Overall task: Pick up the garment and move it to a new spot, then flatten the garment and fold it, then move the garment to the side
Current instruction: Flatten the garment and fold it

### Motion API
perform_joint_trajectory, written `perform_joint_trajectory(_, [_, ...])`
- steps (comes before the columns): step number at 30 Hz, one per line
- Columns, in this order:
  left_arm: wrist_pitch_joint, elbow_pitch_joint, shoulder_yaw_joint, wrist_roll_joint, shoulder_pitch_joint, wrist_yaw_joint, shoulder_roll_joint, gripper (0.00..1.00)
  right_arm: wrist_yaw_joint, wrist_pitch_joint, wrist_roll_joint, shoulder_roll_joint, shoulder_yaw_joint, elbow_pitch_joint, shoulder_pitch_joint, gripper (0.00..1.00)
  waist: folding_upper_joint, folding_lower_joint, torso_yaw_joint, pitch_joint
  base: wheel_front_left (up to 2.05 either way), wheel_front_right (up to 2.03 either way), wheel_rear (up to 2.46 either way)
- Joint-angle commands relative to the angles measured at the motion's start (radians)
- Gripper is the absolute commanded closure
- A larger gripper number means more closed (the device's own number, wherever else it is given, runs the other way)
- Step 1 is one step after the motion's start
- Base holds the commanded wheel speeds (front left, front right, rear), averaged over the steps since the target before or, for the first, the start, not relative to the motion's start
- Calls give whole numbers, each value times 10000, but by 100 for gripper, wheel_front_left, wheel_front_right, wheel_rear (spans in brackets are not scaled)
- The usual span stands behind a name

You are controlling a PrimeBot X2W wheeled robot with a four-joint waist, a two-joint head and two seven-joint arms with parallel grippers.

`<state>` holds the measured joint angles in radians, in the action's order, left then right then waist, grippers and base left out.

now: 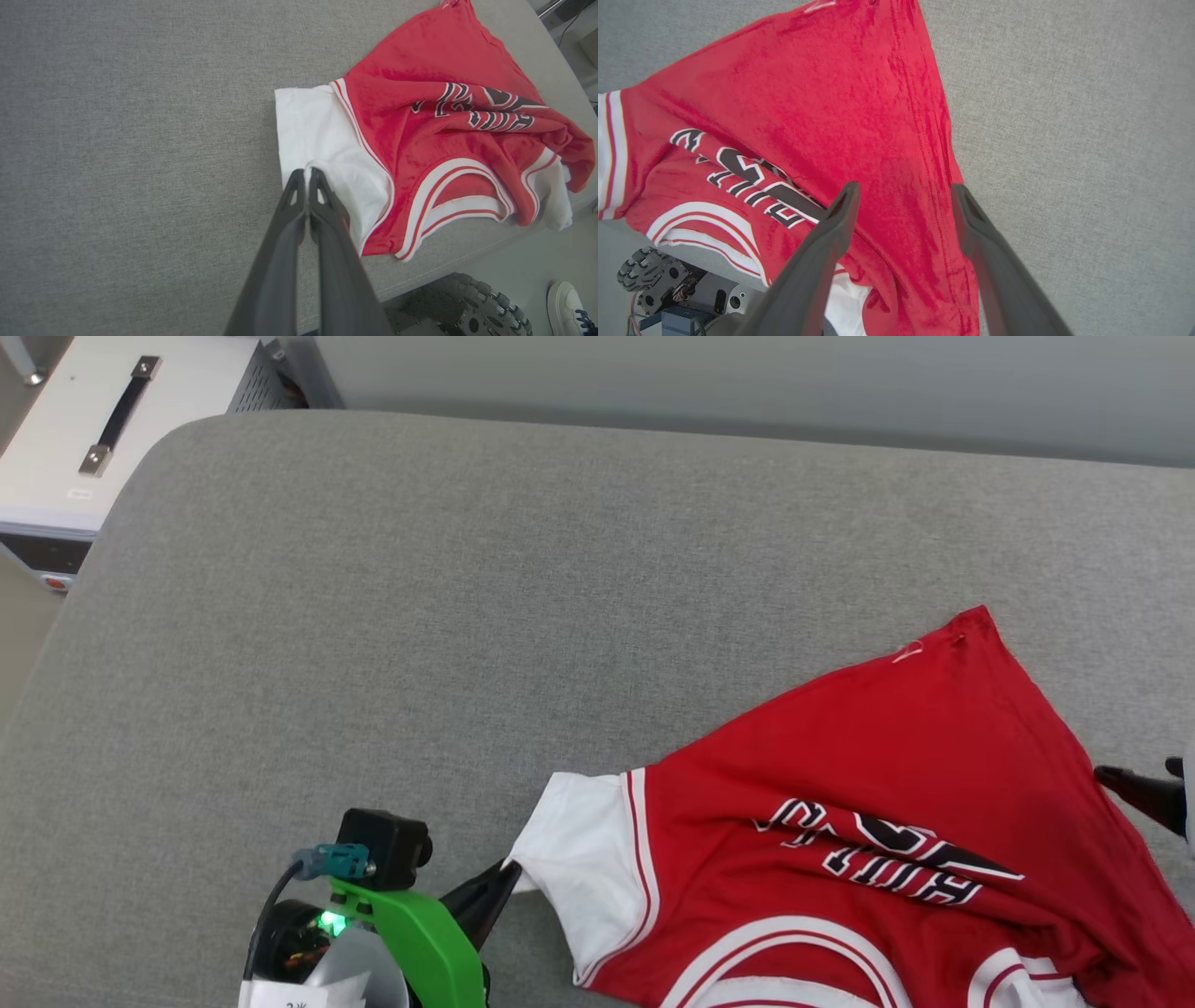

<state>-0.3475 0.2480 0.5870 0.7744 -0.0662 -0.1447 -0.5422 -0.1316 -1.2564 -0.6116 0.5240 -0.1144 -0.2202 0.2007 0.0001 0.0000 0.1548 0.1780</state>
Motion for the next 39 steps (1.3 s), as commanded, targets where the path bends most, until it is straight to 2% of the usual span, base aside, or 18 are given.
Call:
perform_joint_trajectory(1, [72, 69, 37, -122, -235, 50, 20, 100, 9, -151, 141, -39, 156, 122, 460, 0, -1, 0, 383, 448, 0, 0, 0])
perform_joint_trajectory(8, [122, 128, 153, -258, -635, 184, 185, 100, 9, -449, 725, 62, 841, 1337, 2183, 0, -1, 0, 1033, 1257, 0, 0, 0])
perform_joint_trajectory(18, [313, 30, 332, -366, -1100, 439, 492, 100, 9, -15, 1516, 509, 1394, 3221, 3822, 0, -1, 0, 1839, 2116, 0, 0, 0])
perform_joint_trajectory(26, [454, -100, 462, -417, -1310, 569, 691, 100, 9, 277, 1682, 807, 1980, 4190, 4184, 0, -1, 0, 2151, 2422, 0, 0, 0])
perform_joint_trajectory(34, [556, -269, 494, -418, -1472, 621, 811, 100, 9, 409, 1501, 1074, 2634, 4695, 3841, 0, -1, 0, 2277, 2542, 0, 0, 0])
perform_joint_trajectory(35, [566, -296, 493, -413, -1481, 622, 818, 100, 9, 449, 1441, 1086, 2686, 4743, 3796, 20, -1, 0, 2279, 2537, 0, 0, 0])
perform_joint_trajectory(36, [573, -317, 491, -408, -1486, 620, 822, 100, 9, 512, 1394, 1095, 2723, 4776, 3778, 67, -1, 0, 2278, 2530, 0, 0, 0])
perform_joint_trajectory(37, [582, -344, 486, -402, -1493, 617, 826, 100, 9, 643, 1339, 1102, 2763, 4802, 3776, 100, -1, 0, 2272, 2511, 0, 0, 0])
perform_joint_trajectory(39, [610, -394, 468, -398, -1497, 606, 822, 100, 9, 955, 1271, 1089, 2834, 4846, 3797, 100, -1, 0, 2243, 2440, 0, 0, 0])
